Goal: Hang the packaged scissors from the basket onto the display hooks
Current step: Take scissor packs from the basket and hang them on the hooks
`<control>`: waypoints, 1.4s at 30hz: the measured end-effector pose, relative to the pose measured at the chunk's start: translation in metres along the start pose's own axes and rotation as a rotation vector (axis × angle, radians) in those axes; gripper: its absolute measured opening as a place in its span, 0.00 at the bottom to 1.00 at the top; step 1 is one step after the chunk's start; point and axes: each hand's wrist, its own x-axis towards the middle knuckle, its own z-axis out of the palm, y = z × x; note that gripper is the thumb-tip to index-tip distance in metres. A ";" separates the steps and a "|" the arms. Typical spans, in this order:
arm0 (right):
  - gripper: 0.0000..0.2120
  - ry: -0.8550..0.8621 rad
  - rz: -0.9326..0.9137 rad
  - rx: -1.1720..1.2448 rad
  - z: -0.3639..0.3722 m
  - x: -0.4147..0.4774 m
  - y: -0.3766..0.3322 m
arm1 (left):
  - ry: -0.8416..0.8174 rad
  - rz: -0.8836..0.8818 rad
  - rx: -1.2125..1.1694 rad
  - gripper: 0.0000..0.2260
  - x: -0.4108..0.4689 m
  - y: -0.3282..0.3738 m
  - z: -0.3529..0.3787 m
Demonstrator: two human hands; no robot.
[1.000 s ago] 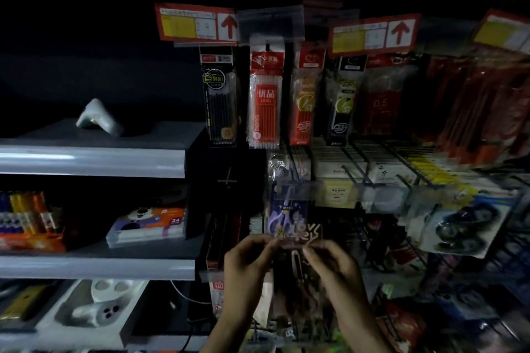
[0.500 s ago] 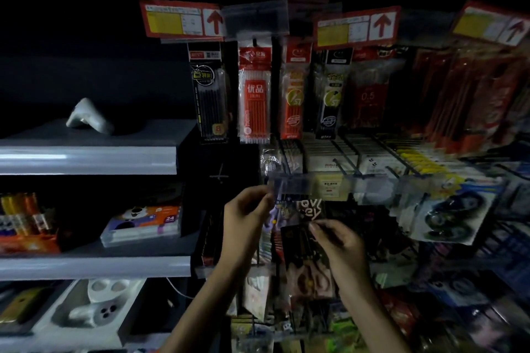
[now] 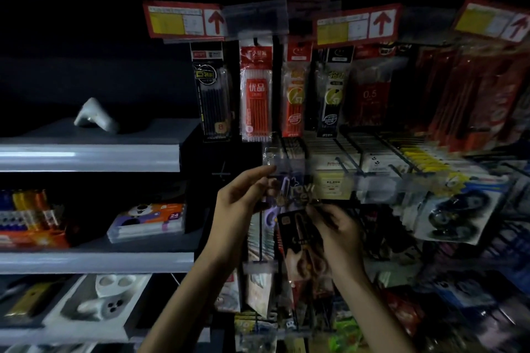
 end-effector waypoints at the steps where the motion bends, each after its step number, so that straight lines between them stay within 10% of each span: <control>1: 0.07 0.008 0.006 0.011 0.003 0.003 -0.002 | -0.005 0.003 0.013 0.12 0.000 0.001 -0.001; 42: 0.15 0.064 0.081 0.000 0.037 0.019 -0.017 | 0.069 0.058 0.121 0.12 -0.013 -0.021 -0.002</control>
